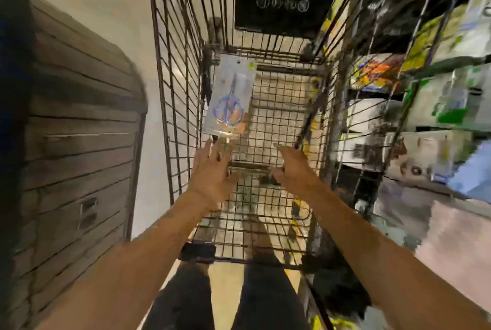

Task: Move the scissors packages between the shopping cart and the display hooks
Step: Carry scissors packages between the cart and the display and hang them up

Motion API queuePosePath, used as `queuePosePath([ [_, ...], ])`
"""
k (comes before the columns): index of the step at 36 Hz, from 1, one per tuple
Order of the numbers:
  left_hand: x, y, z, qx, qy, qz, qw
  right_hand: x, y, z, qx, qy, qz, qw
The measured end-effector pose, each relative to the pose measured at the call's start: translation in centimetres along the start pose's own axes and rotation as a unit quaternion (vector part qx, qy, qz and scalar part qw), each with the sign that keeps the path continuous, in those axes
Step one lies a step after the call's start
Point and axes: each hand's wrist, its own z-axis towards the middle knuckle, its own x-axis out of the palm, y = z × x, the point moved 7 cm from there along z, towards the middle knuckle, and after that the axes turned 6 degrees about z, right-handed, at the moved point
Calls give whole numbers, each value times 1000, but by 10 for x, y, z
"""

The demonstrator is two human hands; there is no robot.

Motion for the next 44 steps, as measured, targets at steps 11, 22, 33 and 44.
queuePosePath([
  [11,23,24,59,-37,-44,-50,997,17,45,144,-16,-73,-13,997],
  [22,10,12,52,28,-117,-21,992,27,53,194,67,-160,156,973],
  [33,4,15,71,-10,-72,-216,974,5,30,154,23,-144,274,951],
  [44,5,44,171,-168,-143,-275,936,-13,-50,74,9,-233,345,909],
])
